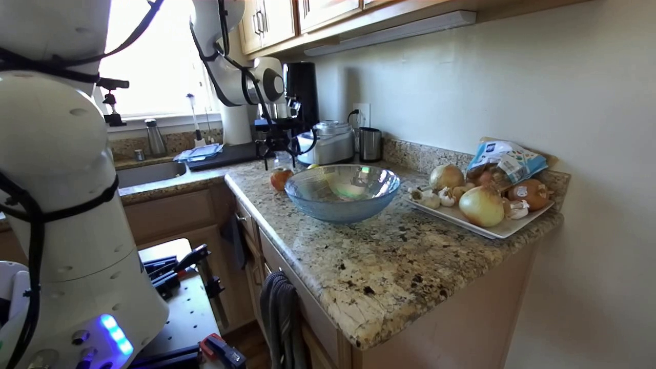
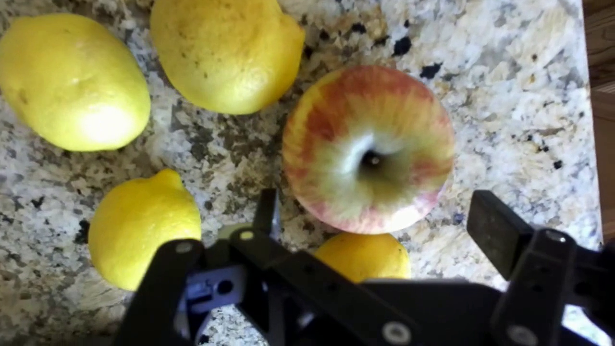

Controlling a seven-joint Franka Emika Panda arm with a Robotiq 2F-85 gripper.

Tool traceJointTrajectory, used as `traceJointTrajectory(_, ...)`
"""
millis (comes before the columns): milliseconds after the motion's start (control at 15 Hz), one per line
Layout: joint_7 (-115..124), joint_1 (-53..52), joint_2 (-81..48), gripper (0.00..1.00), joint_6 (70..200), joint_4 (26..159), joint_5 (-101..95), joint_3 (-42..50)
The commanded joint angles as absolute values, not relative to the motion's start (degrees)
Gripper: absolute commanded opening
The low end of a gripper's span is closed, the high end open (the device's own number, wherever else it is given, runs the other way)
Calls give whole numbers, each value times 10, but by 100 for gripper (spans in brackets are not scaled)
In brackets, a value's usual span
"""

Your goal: Put the apple and lemons inside the glass bowl

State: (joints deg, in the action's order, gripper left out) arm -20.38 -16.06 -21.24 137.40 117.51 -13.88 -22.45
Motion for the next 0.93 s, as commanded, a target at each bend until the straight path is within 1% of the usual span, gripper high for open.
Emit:
traceJointTrajectory(0,-233,-172,-209,100,1387,1182,-147,-215)
traceJointTrajectory(867,-252,-167,-208,100,1419,1214,-144,-212)
